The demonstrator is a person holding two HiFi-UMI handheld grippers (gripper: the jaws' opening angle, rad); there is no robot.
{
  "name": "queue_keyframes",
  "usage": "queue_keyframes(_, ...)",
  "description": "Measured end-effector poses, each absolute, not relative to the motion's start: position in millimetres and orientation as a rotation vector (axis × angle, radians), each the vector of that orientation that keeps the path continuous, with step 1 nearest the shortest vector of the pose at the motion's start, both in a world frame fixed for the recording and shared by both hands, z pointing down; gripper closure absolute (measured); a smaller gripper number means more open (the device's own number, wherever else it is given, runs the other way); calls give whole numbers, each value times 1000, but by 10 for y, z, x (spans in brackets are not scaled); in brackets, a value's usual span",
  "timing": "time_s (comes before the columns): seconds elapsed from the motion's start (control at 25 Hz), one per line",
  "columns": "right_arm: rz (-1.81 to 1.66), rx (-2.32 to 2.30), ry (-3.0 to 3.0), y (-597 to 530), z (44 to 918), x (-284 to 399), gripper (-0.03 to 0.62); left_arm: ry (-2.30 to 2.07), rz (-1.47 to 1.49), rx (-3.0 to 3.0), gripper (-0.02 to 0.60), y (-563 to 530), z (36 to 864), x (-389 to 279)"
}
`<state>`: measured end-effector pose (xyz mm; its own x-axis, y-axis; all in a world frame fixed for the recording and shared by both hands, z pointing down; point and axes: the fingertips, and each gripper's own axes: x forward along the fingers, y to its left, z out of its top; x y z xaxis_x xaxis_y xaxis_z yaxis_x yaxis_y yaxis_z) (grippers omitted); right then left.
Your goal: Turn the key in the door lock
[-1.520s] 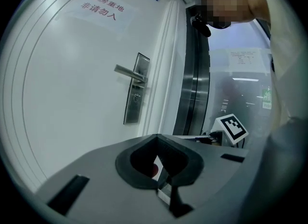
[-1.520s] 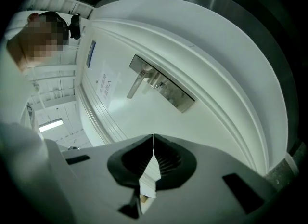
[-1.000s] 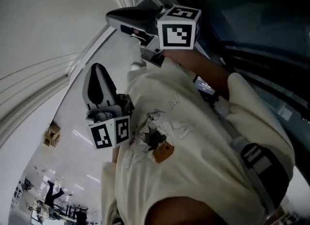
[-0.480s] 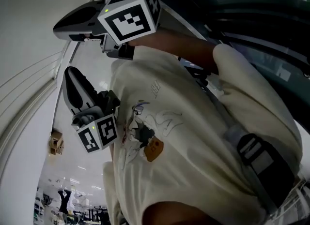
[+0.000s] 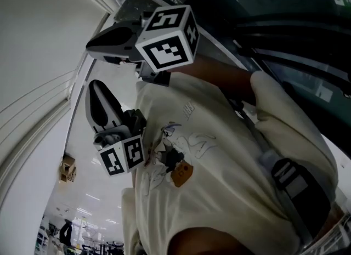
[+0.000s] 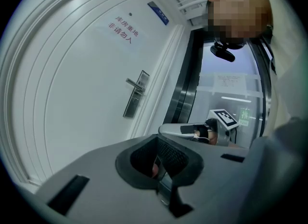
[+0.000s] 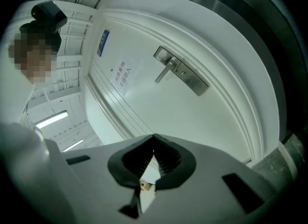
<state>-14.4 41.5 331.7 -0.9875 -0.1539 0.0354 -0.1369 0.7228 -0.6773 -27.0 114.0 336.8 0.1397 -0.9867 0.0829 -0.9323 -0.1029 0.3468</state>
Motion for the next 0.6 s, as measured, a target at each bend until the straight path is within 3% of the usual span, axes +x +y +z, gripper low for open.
queue_keyframes(0.2, -1089, -375, 2931, 454, 3622, 97, 586, -1826, -222, 2103, 577, 936, 3594, -70)
queue_keyframes(0.6, -847, -508, 3079, 569, 3836, -96, 586, -1887, -150, 2110, 576, 692, 3546, -174)
